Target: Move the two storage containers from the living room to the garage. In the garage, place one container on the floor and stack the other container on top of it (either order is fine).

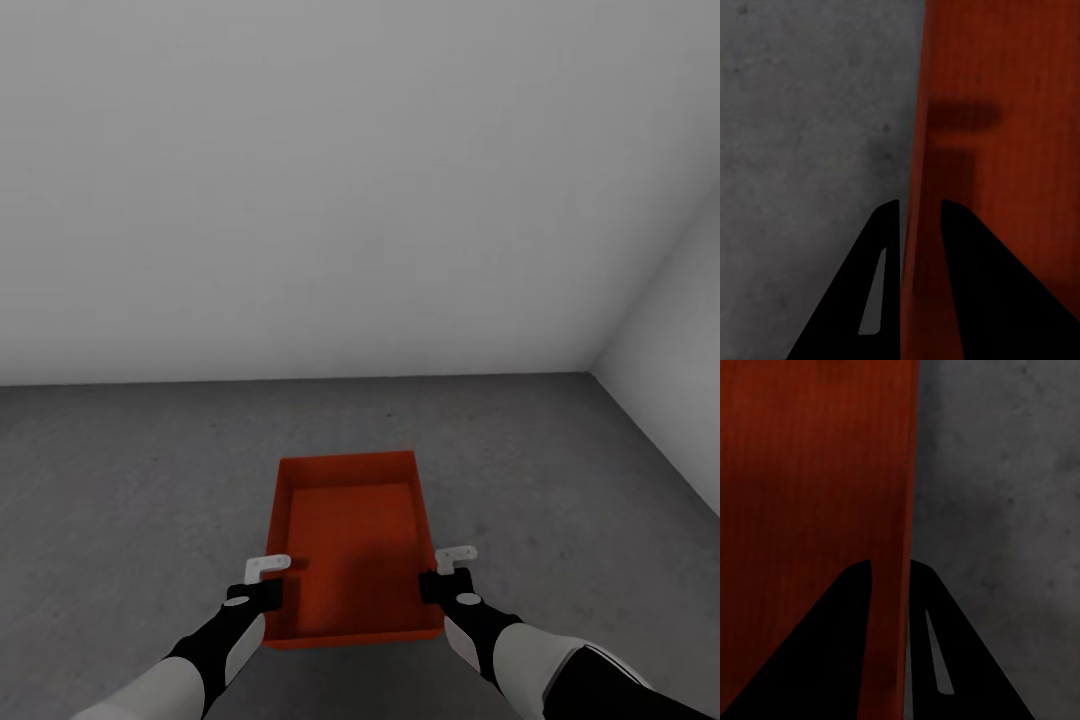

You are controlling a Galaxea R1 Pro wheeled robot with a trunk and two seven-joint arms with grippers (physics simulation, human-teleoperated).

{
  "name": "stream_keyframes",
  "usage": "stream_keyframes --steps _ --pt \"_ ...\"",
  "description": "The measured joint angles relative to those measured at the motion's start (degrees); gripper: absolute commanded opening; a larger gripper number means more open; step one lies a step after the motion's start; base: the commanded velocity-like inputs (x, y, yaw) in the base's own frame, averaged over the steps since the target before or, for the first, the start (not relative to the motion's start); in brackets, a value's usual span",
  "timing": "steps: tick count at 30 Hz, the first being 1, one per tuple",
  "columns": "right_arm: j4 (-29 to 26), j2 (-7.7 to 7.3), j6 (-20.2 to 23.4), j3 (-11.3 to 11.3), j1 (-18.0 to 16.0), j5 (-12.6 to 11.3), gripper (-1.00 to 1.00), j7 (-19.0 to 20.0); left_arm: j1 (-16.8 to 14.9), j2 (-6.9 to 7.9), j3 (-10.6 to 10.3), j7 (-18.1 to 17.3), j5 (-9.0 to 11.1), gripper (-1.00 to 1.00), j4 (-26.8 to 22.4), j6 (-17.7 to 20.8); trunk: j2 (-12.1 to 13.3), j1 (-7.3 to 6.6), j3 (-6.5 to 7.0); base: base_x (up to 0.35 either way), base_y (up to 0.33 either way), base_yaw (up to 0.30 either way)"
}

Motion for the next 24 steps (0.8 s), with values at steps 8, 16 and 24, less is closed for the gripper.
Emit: stream_keyframes --steps 8,16,24 --pt "0.0 0.00 0.0 0.0 0.0 0.0 -1.00 0.0 0.0 0.00 0.0 0.0 0.0 -1.00 0.0 0.0 -3.2 1.76 -1.44 0.000 0.000 0.000" --pt "0.0 0.00 0.1 0.0 0.0 0.0 -1.00 0.0 0.0 0.00 0.0 0.0 0.1 -1.00 0.0 0.0 -6.4 3.52 -2.87 0.000 0.000 0.000" --pt "0.0 0.00 0.0 0.0 0.0 0.0 -1.00 0.0 0.0 0.00 0.0 0.0 0.0 -1.00 0.0 0.0 -8.8 4.84 -3.95 0.000 0.000 0.000"
